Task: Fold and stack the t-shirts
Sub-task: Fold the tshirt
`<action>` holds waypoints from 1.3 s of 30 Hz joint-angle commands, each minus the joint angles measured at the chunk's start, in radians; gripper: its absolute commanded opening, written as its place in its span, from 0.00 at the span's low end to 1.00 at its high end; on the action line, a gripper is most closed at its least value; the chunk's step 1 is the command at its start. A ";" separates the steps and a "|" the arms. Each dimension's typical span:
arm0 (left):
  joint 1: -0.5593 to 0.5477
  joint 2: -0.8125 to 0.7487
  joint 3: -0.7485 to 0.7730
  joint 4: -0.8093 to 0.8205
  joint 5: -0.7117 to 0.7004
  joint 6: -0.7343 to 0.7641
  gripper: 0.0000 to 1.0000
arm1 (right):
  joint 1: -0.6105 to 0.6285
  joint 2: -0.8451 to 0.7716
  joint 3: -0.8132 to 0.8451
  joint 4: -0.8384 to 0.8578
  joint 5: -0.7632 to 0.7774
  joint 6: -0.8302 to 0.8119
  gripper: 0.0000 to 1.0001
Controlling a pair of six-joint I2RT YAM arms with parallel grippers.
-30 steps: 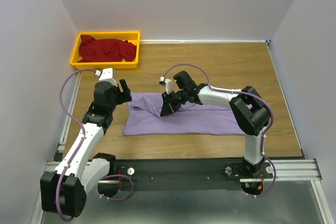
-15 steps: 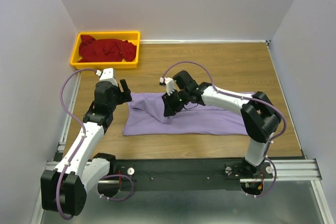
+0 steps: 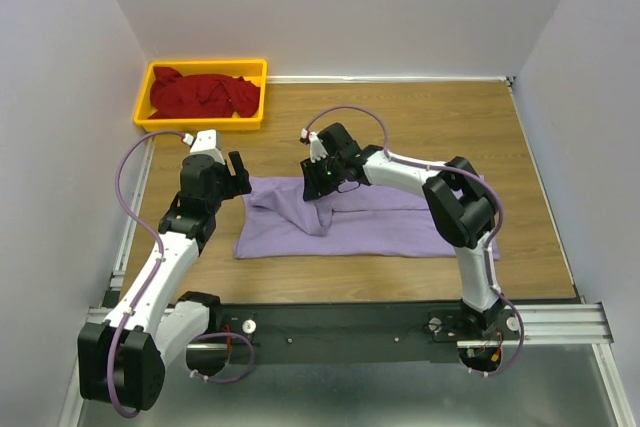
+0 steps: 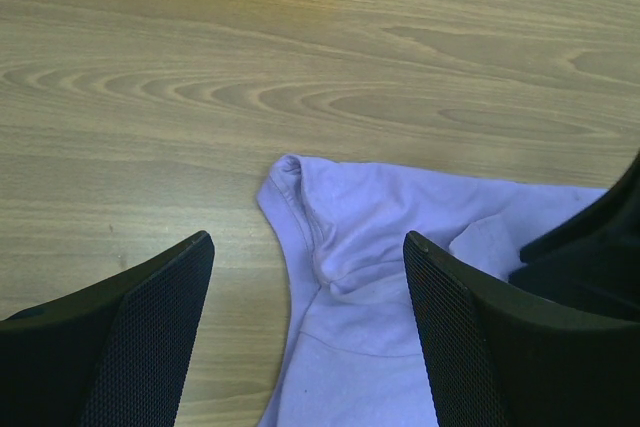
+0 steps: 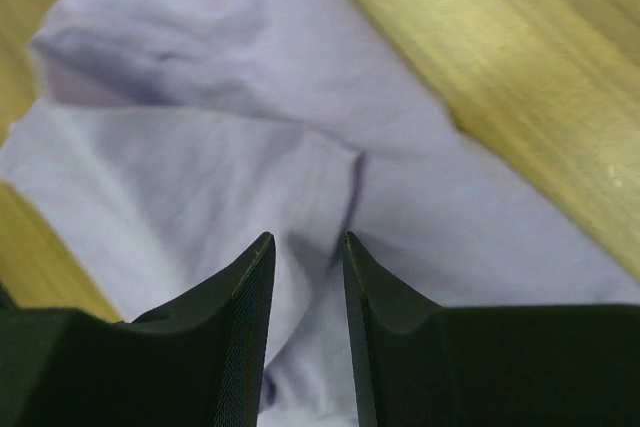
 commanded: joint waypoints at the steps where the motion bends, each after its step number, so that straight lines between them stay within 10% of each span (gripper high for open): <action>1: 0.000 0.001 0.028 0.000 0.015 0.009 0.84 | -0.010 0.054 0.059 0.036 0.045 0.048 0.40; 13: 0.000 0.010 0.030 0.002 0.023 0.011 0.84 | -0.016 0.110 0.090 0.059 -0.023 0.055 0.32; 21: 0.000 0.011 0.030 0.002 0.020 0.009 0.84 | -0.016 0.096 0.082 0.060 -0.126 0.036 0.01; 39: 0.000 0.022 0.030 0.000 0.023 0.009 0.83 | 0.104 -0.160 -0.188 0.019 -0.437 0.002 0.01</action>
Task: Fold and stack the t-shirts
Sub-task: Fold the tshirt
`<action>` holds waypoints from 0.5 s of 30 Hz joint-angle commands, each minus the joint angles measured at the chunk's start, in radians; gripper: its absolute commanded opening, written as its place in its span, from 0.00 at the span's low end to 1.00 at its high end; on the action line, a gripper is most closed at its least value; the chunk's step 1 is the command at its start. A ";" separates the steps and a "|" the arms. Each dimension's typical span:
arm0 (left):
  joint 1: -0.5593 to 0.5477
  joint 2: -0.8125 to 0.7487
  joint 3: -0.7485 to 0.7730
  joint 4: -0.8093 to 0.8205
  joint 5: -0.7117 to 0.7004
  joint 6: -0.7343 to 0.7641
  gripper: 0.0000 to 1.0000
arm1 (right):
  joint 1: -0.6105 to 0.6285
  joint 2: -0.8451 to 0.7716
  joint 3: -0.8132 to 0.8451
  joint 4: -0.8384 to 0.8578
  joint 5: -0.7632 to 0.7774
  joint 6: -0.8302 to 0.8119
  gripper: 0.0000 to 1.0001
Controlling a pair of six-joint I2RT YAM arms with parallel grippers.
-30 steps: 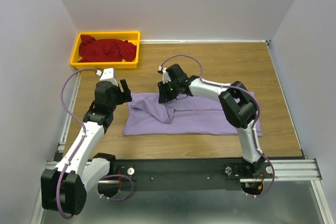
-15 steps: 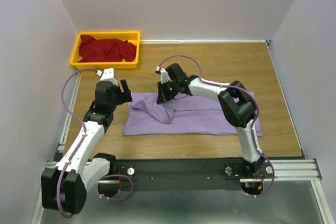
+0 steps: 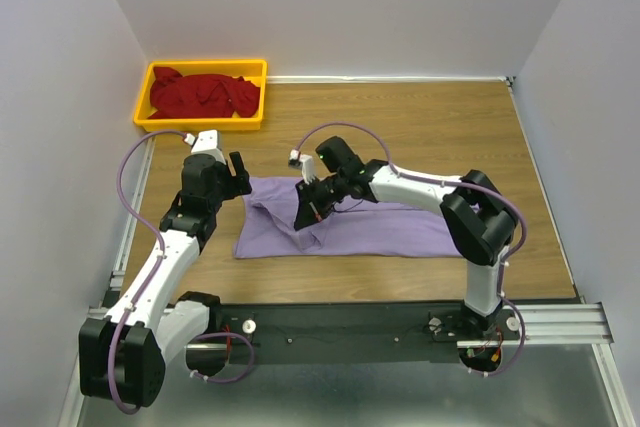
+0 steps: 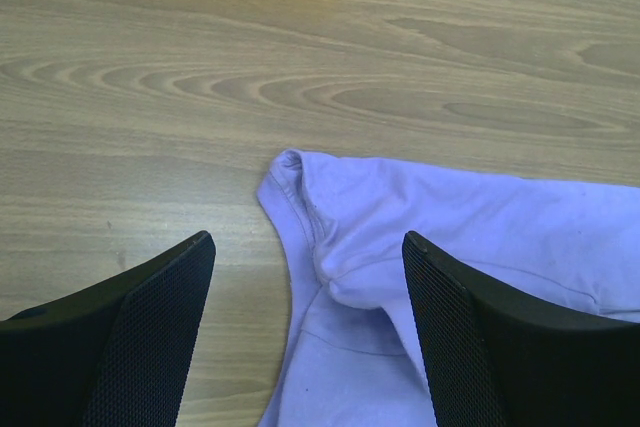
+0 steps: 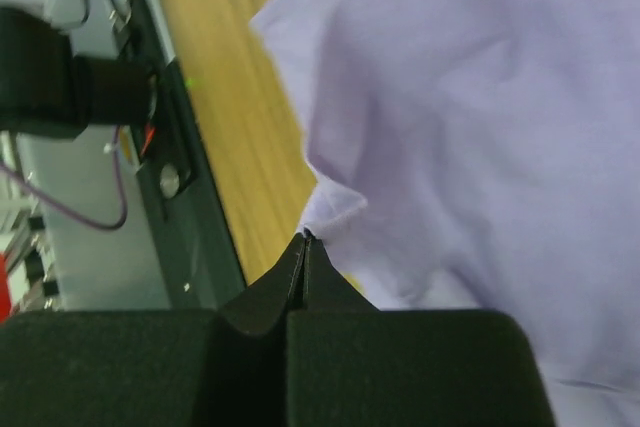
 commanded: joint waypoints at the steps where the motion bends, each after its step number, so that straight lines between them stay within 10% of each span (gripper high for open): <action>1: 0.000 0.006 0.030 -0.001 0.023 0.009 0.83 | 0.047 -0.013 -0.034 -0.031 -0.068 -0.021 0.01; 15: 0.000 0.024 0.033 -0.009 0.017 0.003 0.83 | 0.156 0.091 0.065 -0.084 -0.064 -0.016 0.02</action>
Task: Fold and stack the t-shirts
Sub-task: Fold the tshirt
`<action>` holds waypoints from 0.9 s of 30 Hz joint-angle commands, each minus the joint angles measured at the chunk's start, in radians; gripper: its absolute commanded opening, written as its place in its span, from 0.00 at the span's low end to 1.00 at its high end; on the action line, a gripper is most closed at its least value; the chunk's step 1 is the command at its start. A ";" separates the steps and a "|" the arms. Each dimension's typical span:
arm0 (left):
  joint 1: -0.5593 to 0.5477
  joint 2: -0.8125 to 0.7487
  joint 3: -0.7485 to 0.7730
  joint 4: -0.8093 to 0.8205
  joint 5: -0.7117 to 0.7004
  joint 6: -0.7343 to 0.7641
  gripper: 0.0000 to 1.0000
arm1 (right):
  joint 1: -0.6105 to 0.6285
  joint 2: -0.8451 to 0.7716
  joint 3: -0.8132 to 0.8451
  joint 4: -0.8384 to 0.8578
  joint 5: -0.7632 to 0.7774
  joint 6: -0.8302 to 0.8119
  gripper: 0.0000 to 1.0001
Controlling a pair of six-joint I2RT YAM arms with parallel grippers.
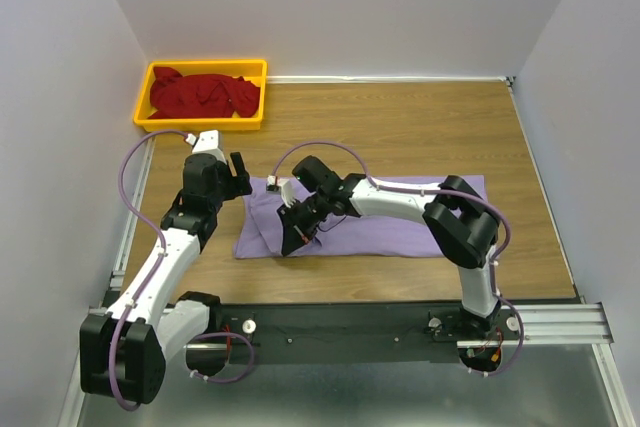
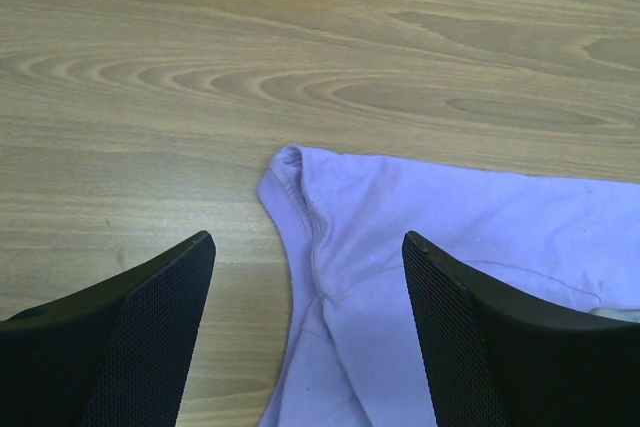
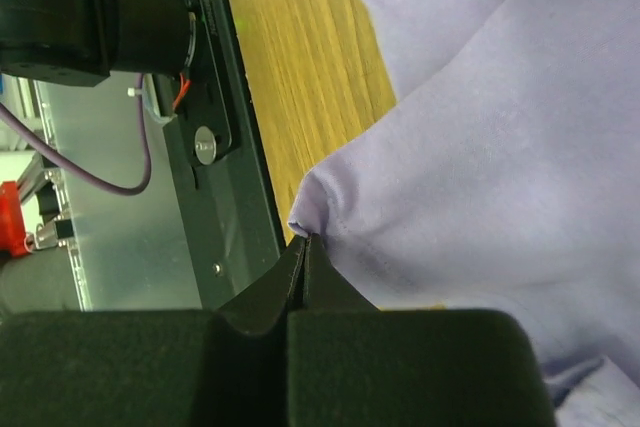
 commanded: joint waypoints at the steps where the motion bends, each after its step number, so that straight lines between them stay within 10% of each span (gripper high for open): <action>1: 0.000 0.012 0.033 -0.007 0.017 0.002 0.83 | 0.014 0.040 0.029 -0.056 -0.021 -0.006 0.02; 16: 0.000 0.038 0.034 -0.013 0.023 -0.002 0.83 | 0.017 -0.014 0.100 -0.318 0.117 -0.107 0.18; 27: 0.000 0.047 0.037 -0.015 0.021 0.000 0.83 | 0.022 -0.089 0.130 -0.340 0.715 0.002 0.32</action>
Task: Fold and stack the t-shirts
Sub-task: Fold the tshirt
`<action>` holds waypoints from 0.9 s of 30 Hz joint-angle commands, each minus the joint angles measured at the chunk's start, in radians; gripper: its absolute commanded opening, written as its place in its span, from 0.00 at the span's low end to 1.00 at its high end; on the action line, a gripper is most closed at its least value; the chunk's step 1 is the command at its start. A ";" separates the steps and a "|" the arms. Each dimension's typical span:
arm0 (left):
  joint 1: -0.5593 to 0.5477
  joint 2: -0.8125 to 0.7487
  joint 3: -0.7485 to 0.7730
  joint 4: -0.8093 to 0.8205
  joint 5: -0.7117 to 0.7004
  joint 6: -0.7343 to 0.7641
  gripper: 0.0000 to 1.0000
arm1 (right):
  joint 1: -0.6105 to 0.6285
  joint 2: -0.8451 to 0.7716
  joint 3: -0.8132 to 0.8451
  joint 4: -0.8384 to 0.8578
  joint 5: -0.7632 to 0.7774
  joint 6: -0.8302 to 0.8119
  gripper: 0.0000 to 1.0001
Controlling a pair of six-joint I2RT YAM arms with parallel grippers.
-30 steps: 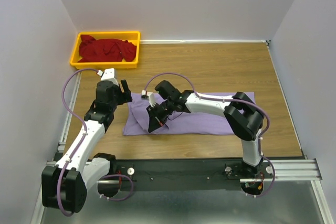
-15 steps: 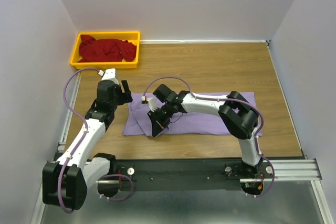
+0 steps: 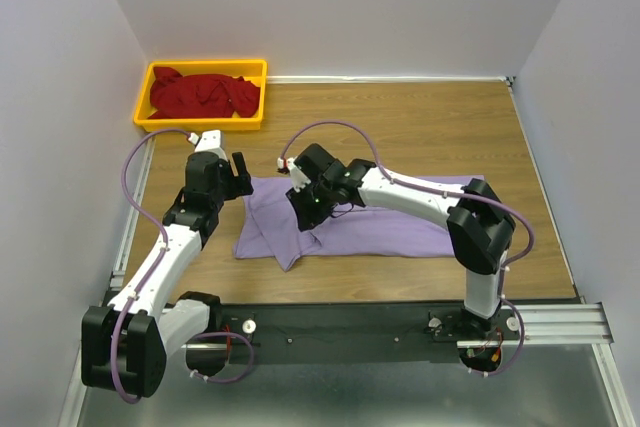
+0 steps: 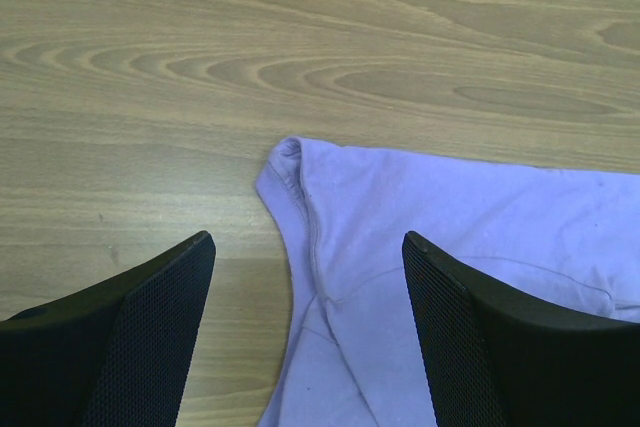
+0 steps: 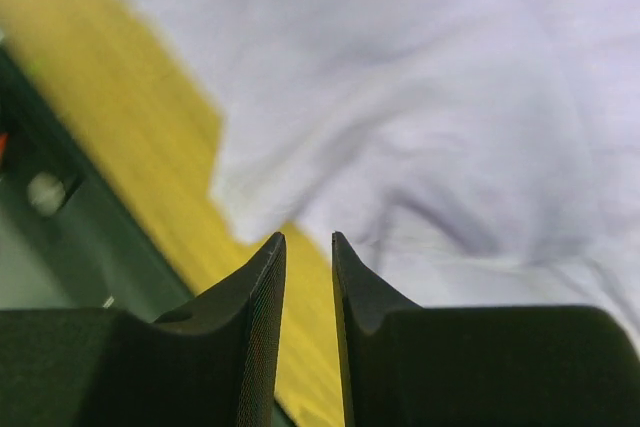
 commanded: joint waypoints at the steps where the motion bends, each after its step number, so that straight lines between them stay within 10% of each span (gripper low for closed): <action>1: 0.002 0.006 0.030 -0.015 0.016 -0.001 0.83 | 0.016 -0.007 0.029 -0.046 0.323 0.050 0.32; 27: 0.005 -0.026 0.038 -0.073 -0.162 -0.072 0.83 | 0.136 0.160 0.097 -0.131 0.732 0.202 0.40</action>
